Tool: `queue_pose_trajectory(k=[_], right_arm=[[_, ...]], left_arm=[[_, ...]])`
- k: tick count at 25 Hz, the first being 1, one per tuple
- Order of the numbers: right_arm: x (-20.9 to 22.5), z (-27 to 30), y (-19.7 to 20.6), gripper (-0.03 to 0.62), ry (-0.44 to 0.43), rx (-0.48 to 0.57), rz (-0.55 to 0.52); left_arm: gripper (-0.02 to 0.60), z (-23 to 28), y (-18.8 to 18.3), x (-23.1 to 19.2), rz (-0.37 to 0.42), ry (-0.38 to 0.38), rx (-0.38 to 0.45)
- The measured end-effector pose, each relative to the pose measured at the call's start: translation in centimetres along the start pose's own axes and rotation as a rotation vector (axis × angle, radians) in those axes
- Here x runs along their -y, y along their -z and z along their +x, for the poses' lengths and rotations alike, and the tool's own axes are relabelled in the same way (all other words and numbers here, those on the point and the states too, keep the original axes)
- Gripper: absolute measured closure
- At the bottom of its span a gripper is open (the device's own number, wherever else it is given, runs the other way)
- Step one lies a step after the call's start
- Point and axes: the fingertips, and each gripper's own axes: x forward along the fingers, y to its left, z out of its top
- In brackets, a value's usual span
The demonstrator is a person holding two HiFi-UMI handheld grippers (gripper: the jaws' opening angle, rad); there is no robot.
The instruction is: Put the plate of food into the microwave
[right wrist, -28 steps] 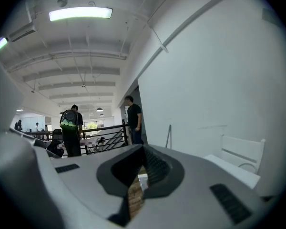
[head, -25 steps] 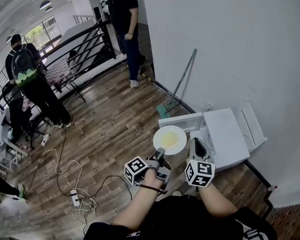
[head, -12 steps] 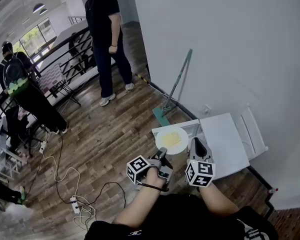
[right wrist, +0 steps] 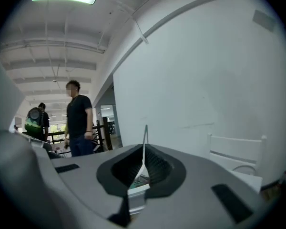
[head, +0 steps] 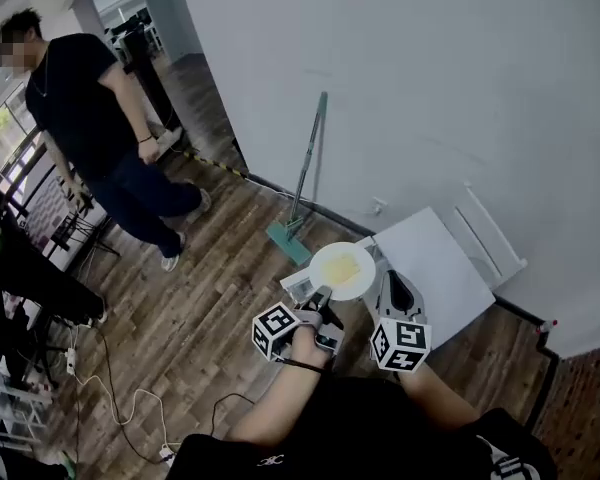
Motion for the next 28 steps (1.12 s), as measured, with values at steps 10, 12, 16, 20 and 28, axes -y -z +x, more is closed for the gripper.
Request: queue_pose_trajectory(k=[10,12,16,20,28], right_arm=[[2.0,0.7,-0.9,0.577,0.368,0.064,0.082],[2.9,-1.3,-0.3,0.546,0.465,0.08,0.112],[3.6,-6.1,1.9,0.536,0.671,0.097,0.158],[3.3,-8.3,3.2,0.536,0.761,0.069,0.141],[4.4,-9.1,4.3,0.571,0.793,0.016,0.083]], left_arm=[[0.566,7.9,-2.2,3.3,0.09,-0.022,-0.32],[0.548,8.3,-0.8,4.1,0.113,0.022,-0.396],[0.558,8.4,2.3,4.2,0.162,0.064,-0.581],[0.558,8.4,3.4,3.1,0.156,0.046,-0.66],[0.565,7.5,4.6,-2.4,0.17,-0.014,-0.71]])
